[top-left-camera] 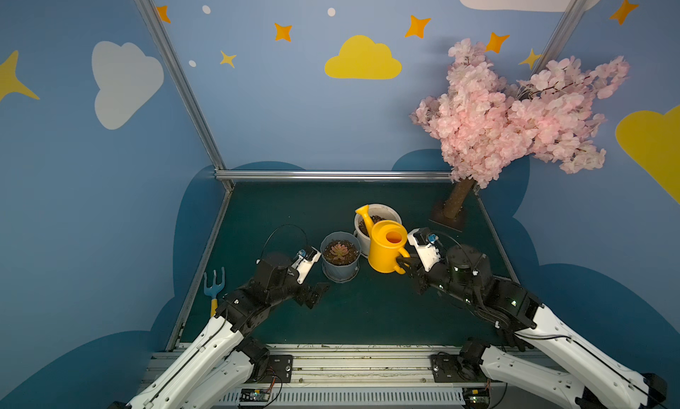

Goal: Water the succulent around the soil edge
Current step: Water the soil of the potted plant with water.

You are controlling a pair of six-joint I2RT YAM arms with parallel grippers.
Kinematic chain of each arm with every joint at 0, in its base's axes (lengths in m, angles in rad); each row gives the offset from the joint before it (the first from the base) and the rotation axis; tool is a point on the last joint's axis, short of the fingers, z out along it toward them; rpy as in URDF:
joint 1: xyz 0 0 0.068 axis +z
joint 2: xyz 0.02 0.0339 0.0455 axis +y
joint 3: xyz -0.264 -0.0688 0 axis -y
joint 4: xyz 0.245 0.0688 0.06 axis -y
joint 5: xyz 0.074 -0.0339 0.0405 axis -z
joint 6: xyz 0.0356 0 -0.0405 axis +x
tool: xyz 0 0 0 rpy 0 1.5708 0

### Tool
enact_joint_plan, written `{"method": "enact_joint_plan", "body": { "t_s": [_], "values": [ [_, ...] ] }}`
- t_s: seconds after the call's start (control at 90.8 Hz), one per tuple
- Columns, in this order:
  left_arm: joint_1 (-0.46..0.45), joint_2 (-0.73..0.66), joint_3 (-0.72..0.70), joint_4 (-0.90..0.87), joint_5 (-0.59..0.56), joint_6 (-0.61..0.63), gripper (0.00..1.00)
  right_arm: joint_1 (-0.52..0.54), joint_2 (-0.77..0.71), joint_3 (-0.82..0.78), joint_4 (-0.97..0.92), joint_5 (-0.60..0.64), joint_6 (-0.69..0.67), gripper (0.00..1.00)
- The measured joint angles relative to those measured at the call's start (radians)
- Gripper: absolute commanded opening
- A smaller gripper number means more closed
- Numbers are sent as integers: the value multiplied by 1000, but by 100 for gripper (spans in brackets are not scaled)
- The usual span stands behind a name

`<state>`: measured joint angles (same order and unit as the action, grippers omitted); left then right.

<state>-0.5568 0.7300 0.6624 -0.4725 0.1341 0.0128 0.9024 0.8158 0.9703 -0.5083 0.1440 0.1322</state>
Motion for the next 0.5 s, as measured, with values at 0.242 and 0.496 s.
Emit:
{"method": "enact_joint_plan", "body": {
  "t_s": [0.242, 0.496],
  "values": [
    [0, 66, 70, 22, 25, -25, 100, -60, 50, 161, -137, 64, -18, 0],
    [0, 189, 129, 100, 33, -68, 100, -203, 87, 275, -252, 8, -48, 0]
  ]
}}
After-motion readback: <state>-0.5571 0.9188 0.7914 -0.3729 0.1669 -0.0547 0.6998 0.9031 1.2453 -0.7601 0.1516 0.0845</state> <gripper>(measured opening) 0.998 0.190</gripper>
